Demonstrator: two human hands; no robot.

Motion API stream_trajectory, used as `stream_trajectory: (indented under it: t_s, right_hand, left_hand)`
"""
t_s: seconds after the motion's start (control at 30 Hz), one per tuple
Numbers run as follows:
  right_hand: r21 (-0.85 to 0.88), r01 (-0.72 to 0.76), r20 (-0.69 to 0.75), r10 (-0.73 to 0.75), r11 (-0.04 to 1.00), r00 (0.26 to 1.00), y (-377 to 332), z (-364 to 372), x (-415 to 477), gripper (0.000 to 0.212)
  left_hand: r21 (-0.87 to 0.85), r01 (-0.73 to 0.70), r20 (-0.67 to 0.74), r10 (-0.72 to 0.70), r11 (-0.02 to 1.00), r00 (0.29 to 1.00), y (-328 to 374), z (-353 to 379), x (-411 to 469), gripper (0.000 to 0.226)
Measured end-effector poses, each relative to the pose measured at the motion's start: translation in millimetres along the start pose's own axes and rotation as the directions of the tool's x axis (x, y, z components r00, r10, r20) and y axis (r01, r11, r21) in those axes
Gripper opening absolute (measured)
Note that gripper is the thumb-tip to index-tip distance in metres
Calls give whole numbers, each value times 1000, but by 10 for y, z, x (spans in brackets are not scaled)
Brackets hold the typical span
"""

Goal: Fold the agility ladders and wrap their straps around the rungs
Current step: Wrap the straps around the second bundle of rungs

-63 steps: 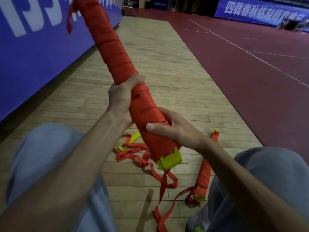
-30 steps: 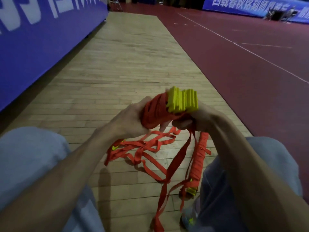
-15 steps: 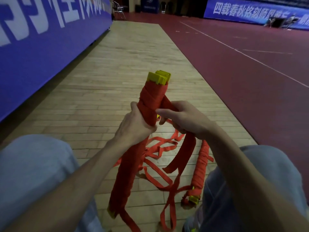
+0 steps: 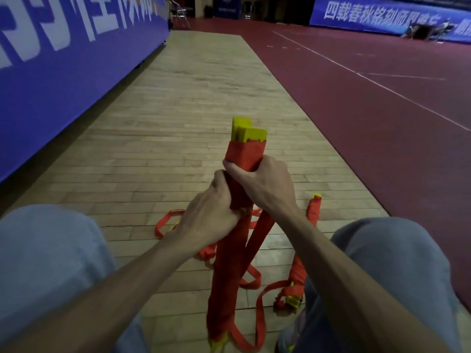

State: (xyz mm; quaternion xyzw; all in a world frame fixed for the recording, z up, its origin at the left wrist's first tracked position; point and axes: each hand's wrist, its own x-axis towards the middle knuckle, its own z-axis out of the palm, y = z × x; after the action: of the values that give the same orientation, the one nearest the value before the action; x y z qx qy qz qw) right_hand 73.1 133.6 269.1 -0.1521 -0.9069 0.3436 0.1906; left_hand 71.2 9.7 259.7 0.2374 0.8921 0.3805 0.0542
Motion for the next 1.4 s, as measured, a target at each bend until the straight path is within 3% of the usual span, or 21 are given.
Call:
stream_trajectory:
  t_s: [0.13, 0.3, 0.43, 0.57, 0.63, 0.73, 0.9, 1.0, 1.17, 1.23, 1.33, 1.4]
  right_hand:
    - [119, 13, -35, -9, 993, 999, -22, -166, 84, 58]
    - [429, 3, -29, 10, 903, 1000, -108, -399, 112, 46]
    - [622, -87, 105, 28, 778, 994, -177, -511, 83, 56]
    - [544, -208, 363, -4, 813, 932, -191, -510, 74, 49]
    - [493, -215, 488, -63, 843, 871, -152, -529, 71, 47]
    - [498, -188, 547, -139, 846, 825, -71, -576, 90, 44]
    - [389, -66, 506, -153, 919, 849, 13, -606, 132, 26]
    - [346, -103, 529, -103, 933, 843, -31, -518, 94, 28]
    - [306, -143, 496, -30, 941, 868, -115, -369, 17, 23]
    - [317, -97, 432, -53, 943, 900, -110, -274, -20, 31]
    - [291, -98, 218, 34, 952, 975, -77, -160, -33, 60]
    - [258, -117, 119, 89, 959, 989, -58, -160, -28, 59]
  left_hand:
    - [-229, 42, 7, -42, 973, 999, -24, -109, 67, 66]
    - [-549, 66, 216, 65, 833, 974, -140, -268, 138, 59]
    - [-703, 343, 515, 114, 623, 849, -130, -269, 72, 37]
    - [-726, 311, 452, 85, 614, 888, -249, -188, 118, 45]
    - [-719, 319, 429, 34, 618, 902, -288, -160, 131, 45]
    - [-712, 300, 366, -30, 634, 930, -319, -168, 178, 30]
    - [-662, 248, 145, -204, 707, 968, -310, -189, 248, 27]
    - [-550, 235, -15, -291, 801, 957, -348, -113, 267, 28]
    - [-141, 261, -145, -280, 955, 949, -264, -30, 205, 65]
    - [-71, 183, -159, -193, 980, 968, -228, -18, 172, 70]
    - [-41, 64, -62, -66, 997, 996, -181, 29, 102, 69]
    - [-3, 2, 20, -1, 1000, 1000, -172, 80, 69, 74]
